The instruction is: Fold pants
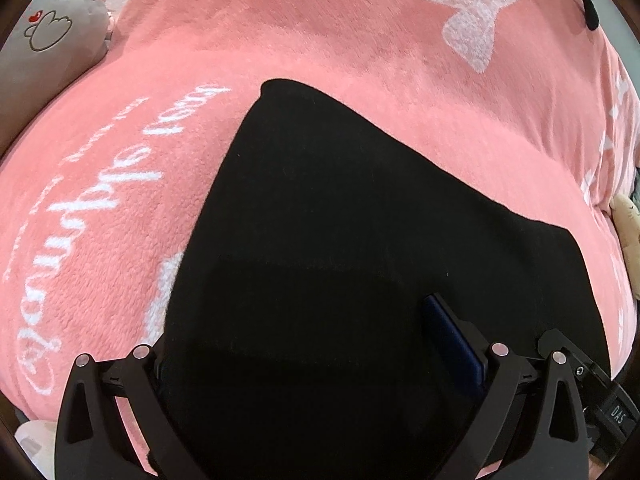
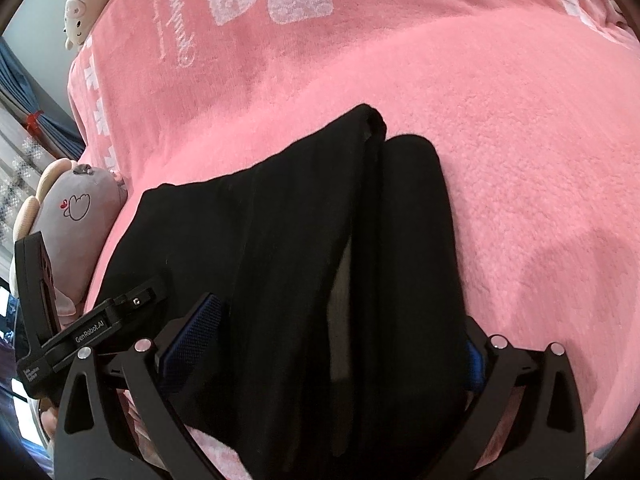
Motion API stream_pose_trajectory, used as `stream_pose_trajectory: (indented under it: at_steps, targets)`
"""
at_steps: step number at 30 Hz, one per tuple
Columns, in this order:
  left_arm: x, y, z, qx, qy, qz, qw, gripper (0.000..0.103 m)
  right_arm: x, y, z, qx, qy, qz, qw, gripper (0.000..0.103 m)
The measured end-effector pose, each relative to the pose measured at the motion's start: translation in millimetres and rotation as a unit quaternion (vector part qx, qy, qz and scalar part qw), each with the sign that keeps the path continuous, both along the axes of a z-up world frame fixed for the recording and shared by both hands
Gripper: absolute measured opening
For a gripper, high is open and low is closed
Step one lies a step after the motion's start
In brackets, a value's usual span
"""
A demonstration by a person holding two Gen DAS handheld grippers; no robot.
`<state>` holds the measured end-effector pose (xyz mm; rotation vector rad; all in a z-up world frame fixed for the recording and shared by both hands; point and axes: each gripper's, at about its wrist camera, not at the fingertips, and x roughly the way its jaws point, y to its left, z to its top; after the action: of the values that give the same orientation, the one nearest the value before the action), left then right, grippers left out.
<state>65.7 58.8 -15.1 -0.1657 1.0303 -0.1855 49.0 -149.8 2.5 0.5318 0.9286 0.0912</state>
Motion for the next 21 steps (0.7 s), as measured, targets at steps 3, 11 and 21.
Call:
stream_pose_trajectory:
  at_steps: [3, 11, 21]
  targets:
    - [-6, 8, 4, -0.032, 0.002, -0.025, 0.9992, 0.097, -6, -5, 2, 0.017, 0.001, 0.001, 1.0, 0.074]
    - [-17, 24, 0, -0.112, 0.049, -0.037, 0.9918, 0.096, -15, -21, -10, 0.107, 0.01, -0.007, 0.994, 0.066]
    - [-32, 39, 32, -0.164, 0.017, -0.024, 0.986, 0.035, -42, 0, 38, 0.079, -0.04, 0.02, 0.996, 0.039]
